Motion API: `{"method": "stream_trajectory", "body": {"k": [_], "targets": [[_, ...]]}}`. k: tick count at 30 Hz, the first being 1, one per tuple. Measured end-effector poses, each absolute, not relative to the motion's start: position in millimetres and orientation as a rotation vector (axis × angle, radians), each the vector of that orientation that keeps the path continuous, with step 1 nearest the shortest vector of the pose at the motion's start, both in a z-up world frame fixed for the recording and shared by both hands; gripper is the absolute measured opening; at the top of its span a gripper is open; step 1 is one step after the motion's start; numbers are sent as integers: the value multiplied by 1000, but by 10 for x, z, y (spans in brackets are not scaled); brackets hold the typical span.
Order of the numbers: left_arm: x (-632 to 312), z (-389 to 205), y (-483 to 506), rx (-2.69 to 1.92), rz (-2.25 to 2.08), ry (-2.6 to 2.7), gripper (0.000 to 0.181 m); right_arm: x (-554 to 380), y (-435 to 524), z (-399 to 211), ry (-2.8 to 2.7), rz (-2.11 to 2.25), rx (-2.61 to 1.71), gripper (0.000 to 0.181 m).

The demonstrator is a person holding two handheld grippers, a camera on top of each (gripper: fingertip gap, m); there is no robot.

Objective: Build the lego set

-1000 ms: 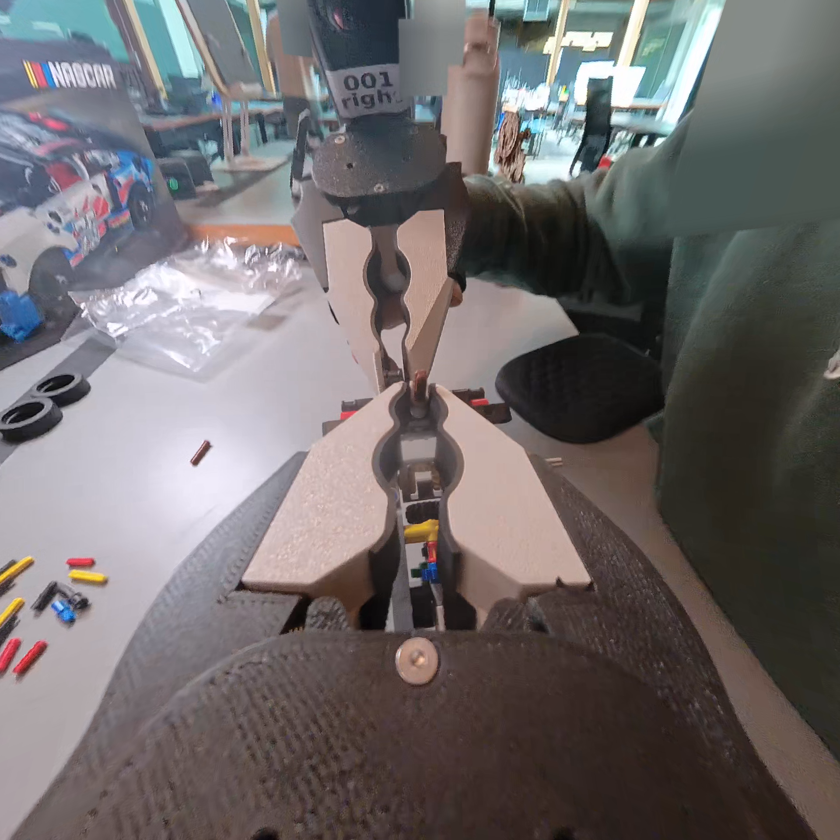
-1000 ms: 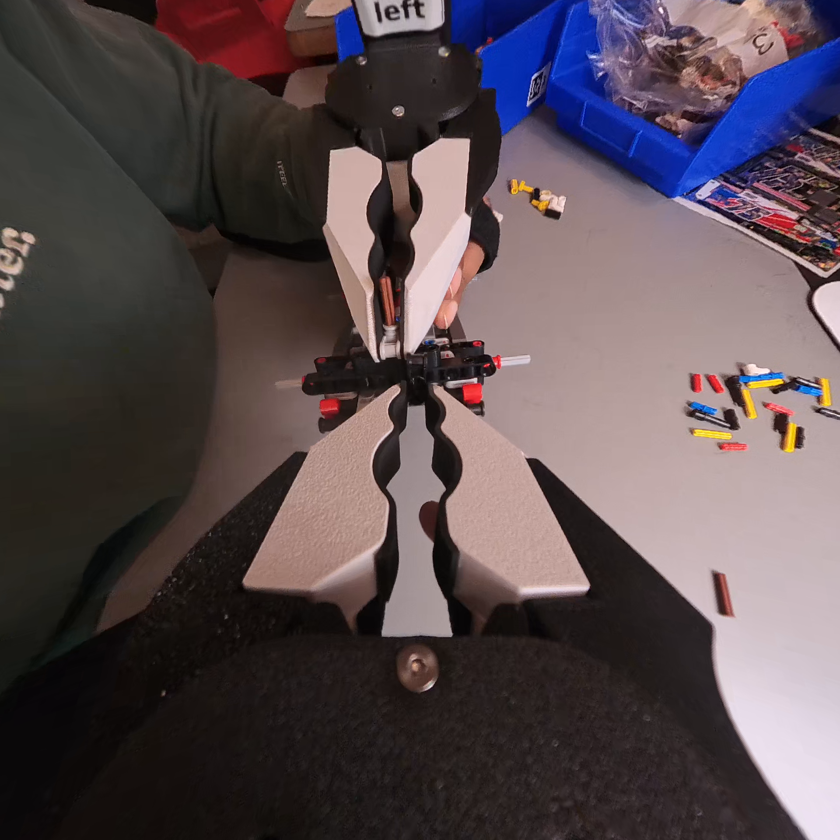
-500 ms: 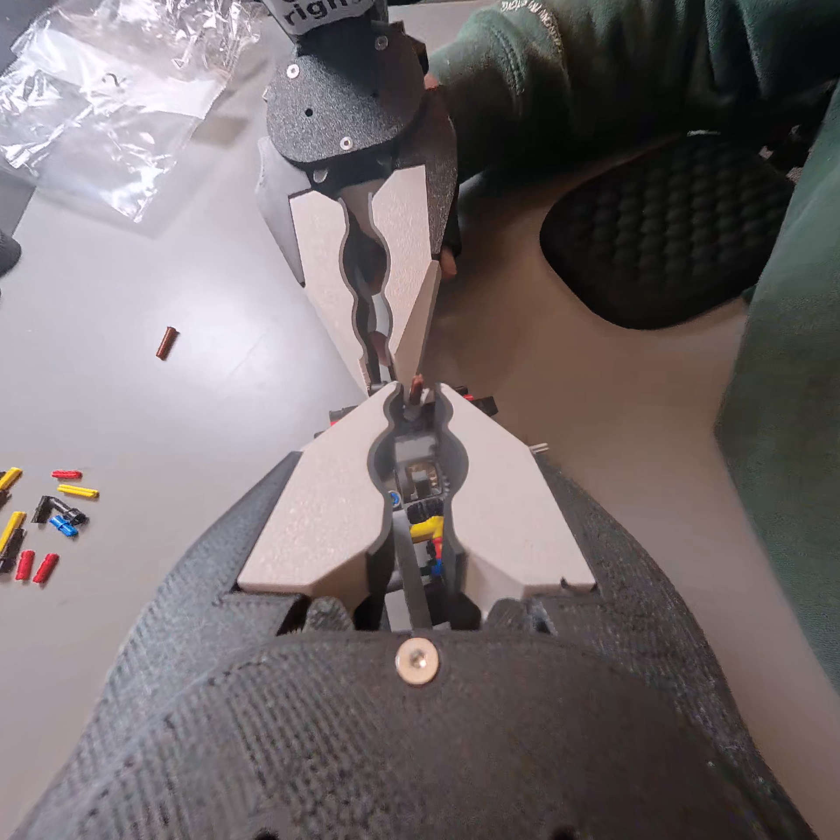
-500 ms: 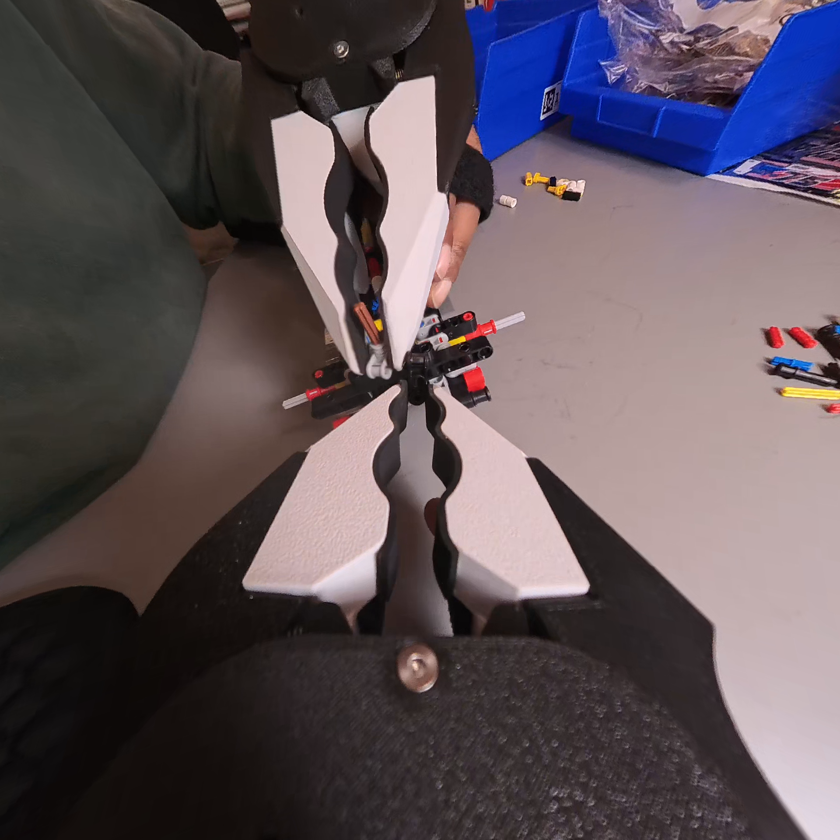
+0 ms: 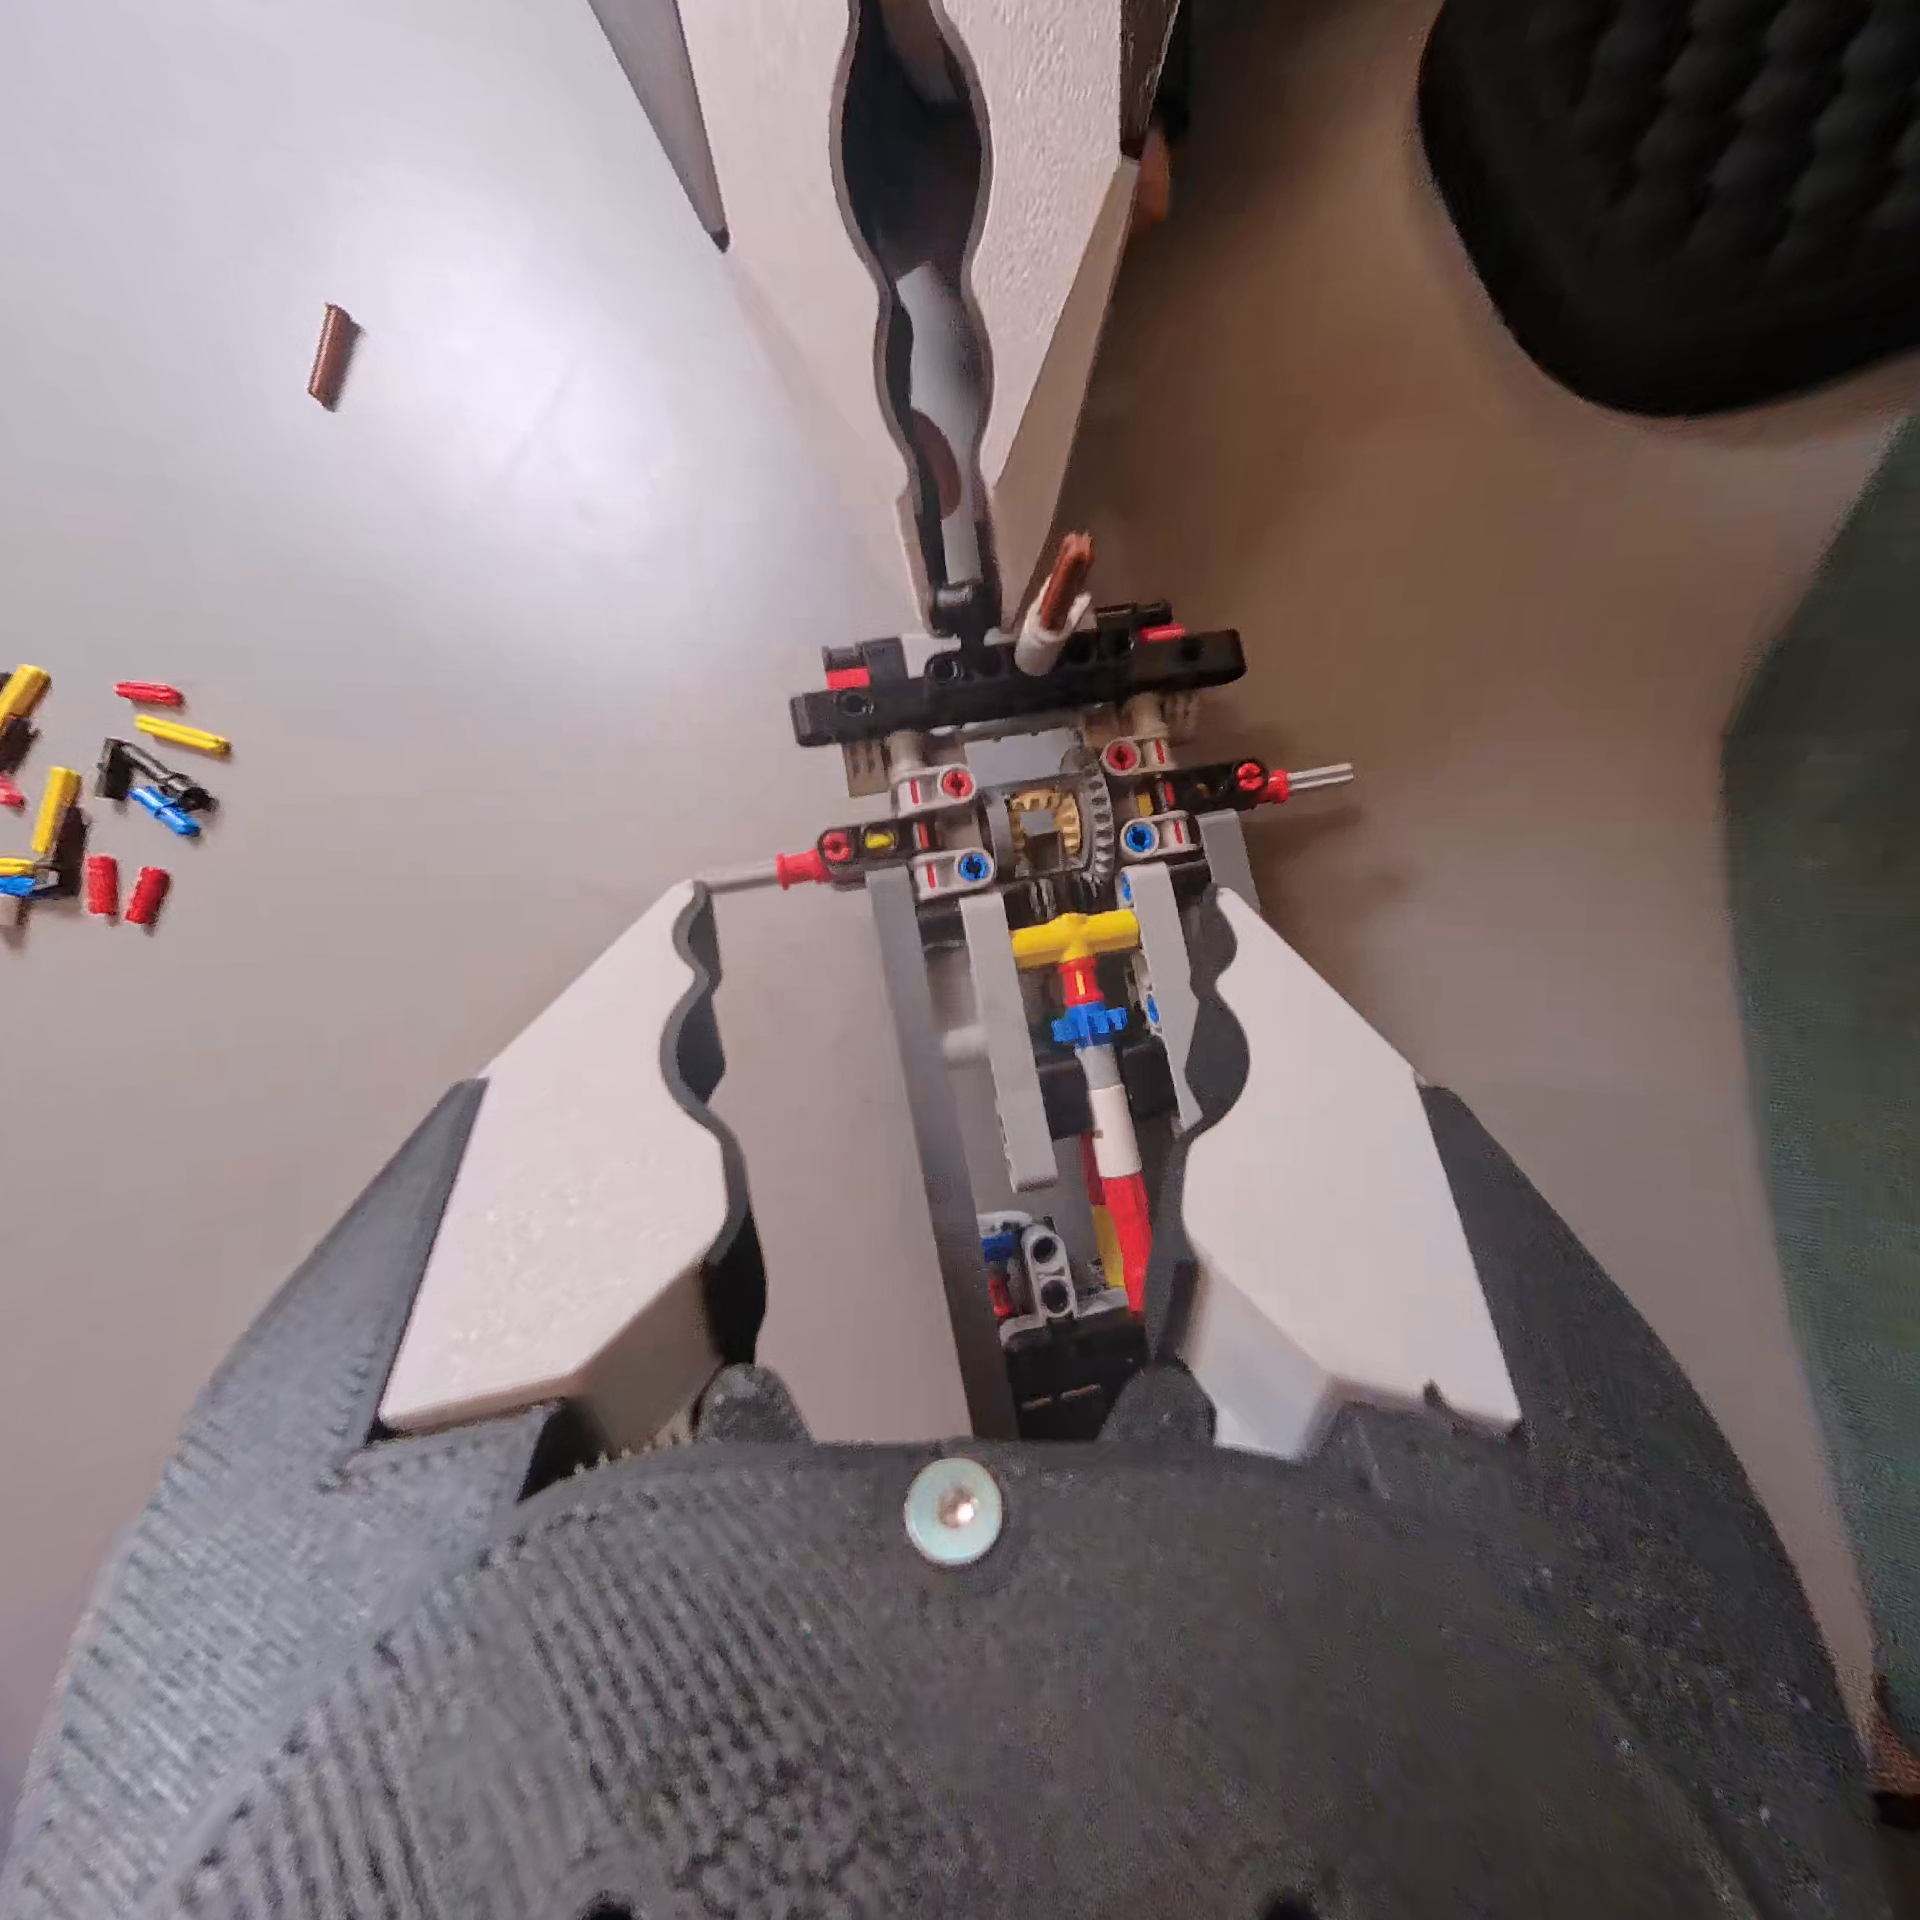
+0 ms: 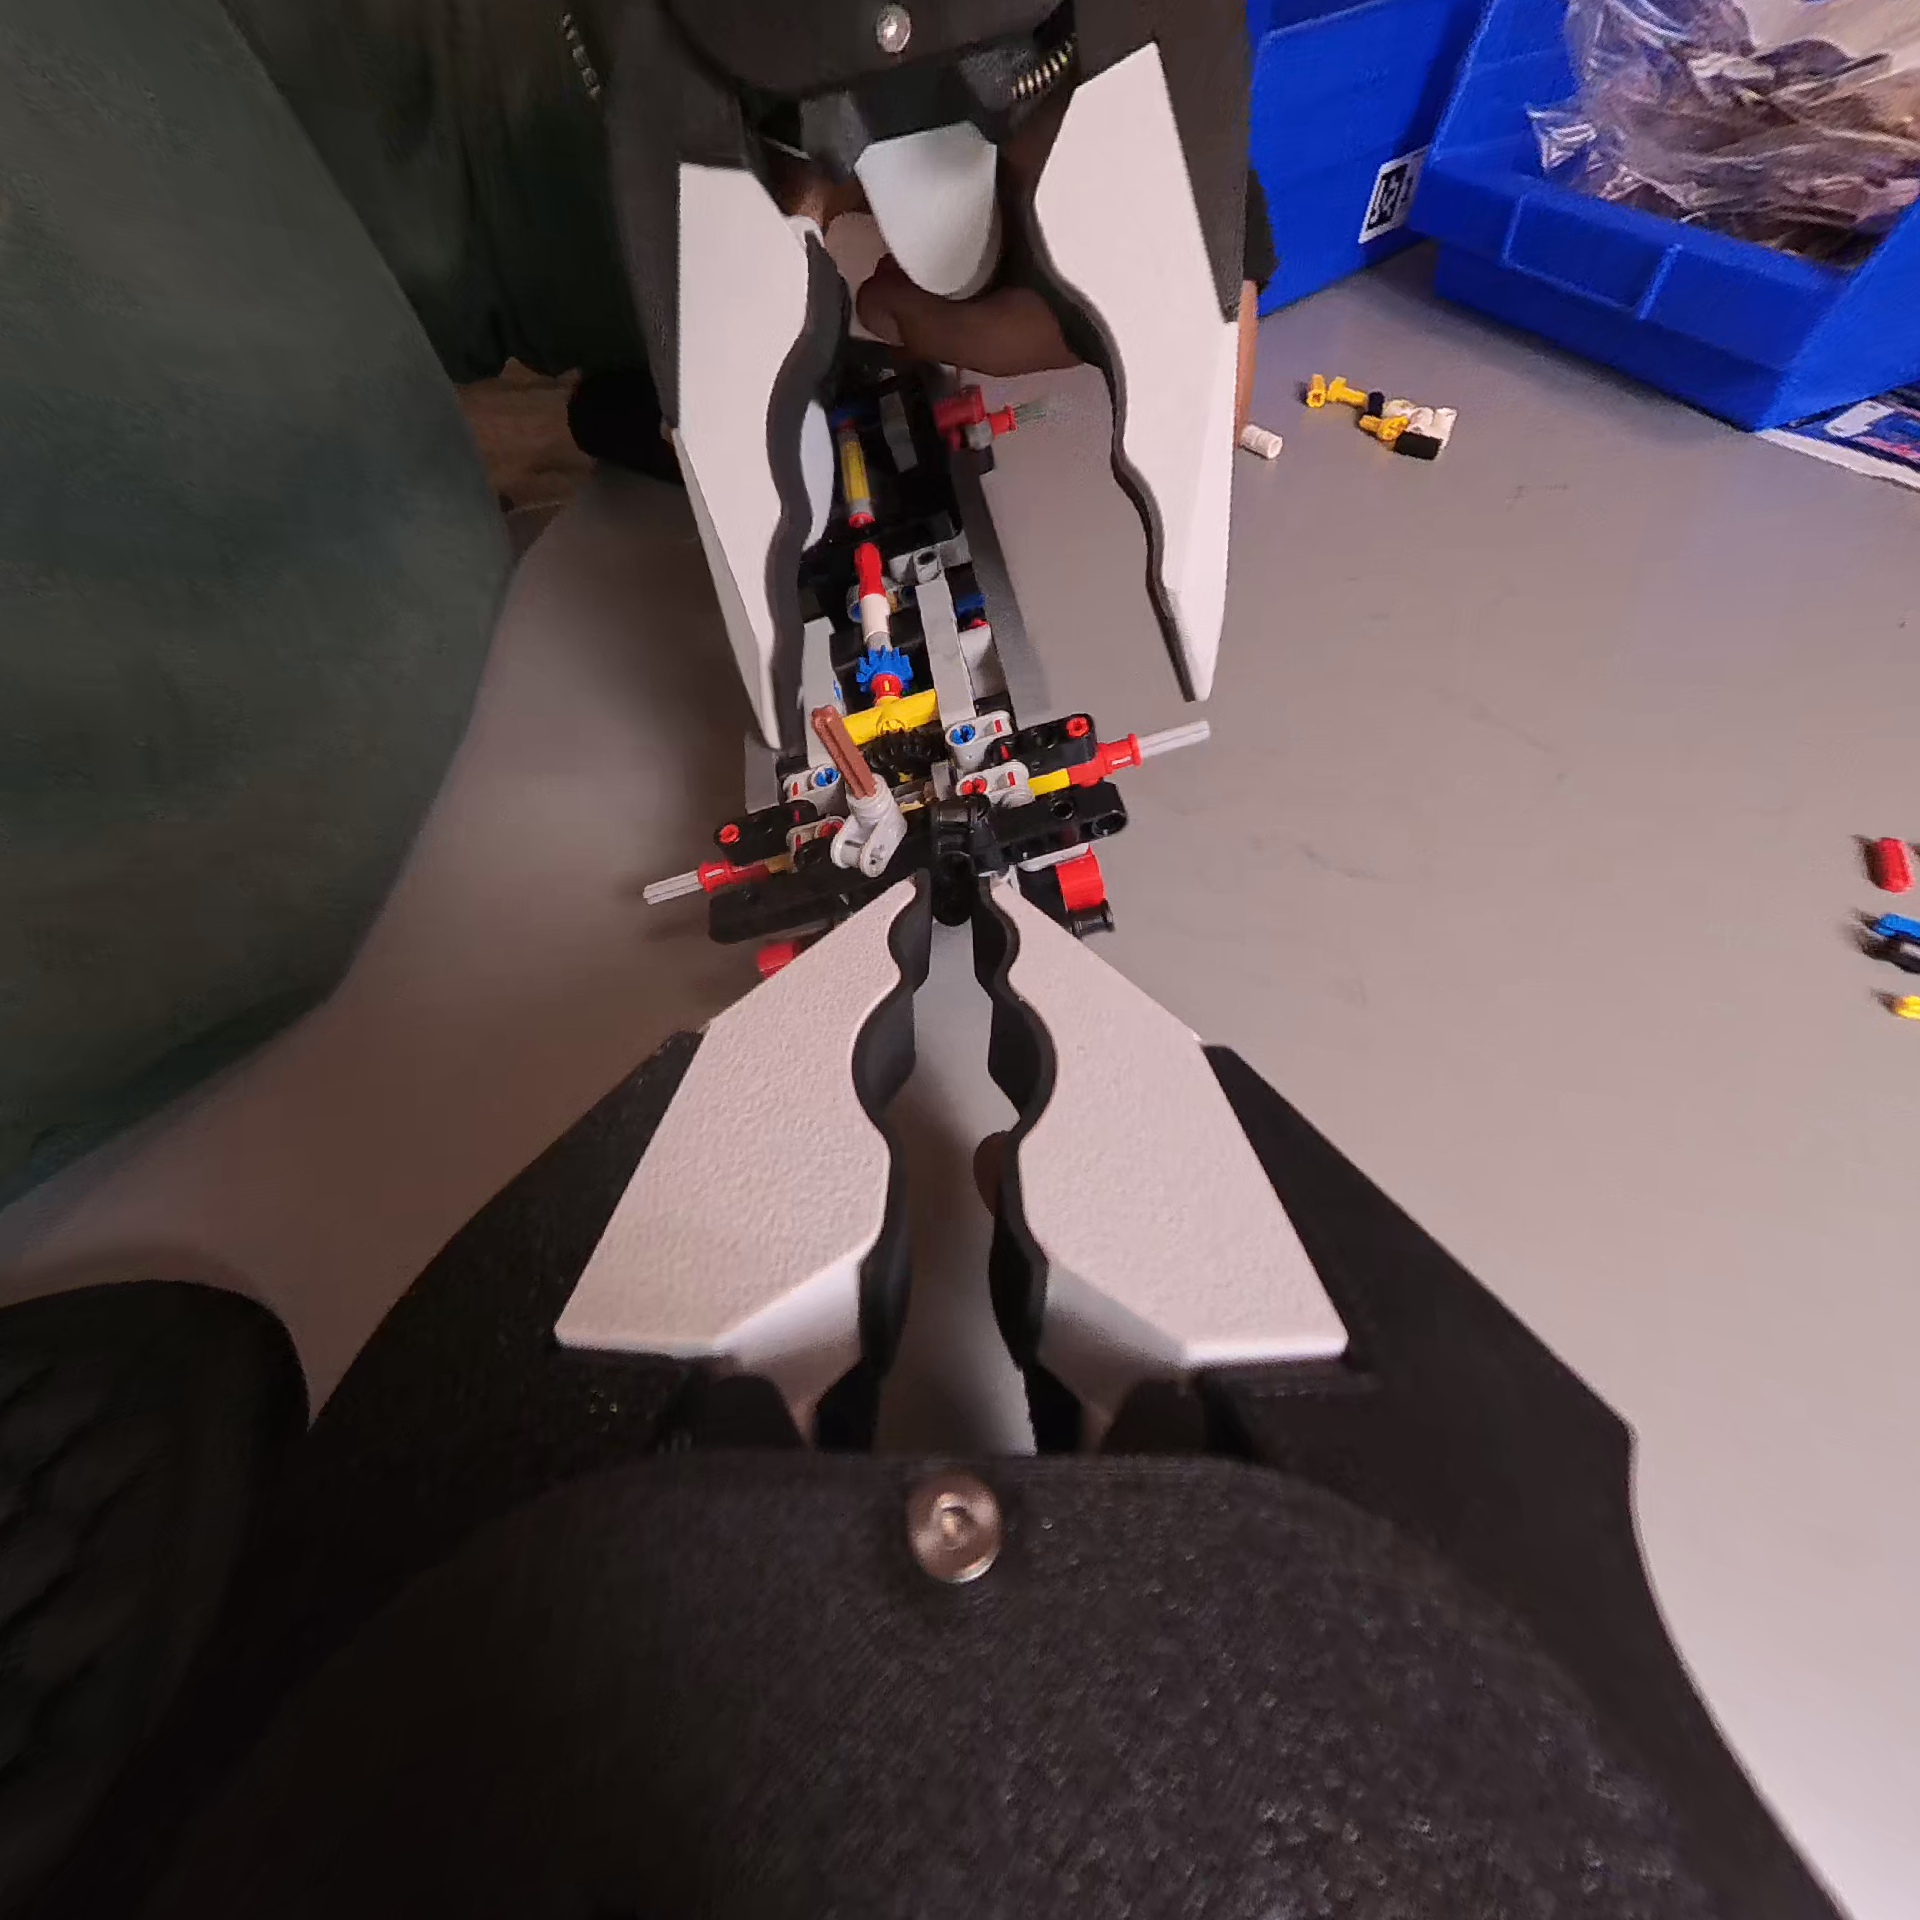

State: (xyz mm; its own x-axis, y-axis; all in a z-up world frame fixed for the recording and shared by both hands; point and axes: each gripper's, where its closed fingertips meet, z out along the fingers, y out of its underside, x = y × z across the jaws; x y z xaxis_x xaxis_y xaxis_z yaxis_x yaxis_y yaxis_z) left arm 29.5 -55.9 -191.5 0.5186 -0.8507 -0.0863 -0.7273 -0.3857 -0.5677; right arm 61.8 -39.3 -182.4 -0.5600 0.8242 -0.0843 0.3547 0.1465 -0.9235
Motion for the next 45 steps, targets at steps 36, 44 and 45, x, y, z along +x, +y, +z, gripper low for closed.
{"method": "stream_trajectory", "body": {"k": [36,44,45], "targets": [[432,-1938,-815,-2083,-555,1276,88,789,-368,-1340,-1883,1495,-991,4],[441,-1951,-817,-2099,-576,1265,88,793,-346,-1385,-1887,1495,-1006,4],[439,-1955,-816,-2103,-579,1262,88,792,-342,-1392,-1886,1494,-1008,4]]}}
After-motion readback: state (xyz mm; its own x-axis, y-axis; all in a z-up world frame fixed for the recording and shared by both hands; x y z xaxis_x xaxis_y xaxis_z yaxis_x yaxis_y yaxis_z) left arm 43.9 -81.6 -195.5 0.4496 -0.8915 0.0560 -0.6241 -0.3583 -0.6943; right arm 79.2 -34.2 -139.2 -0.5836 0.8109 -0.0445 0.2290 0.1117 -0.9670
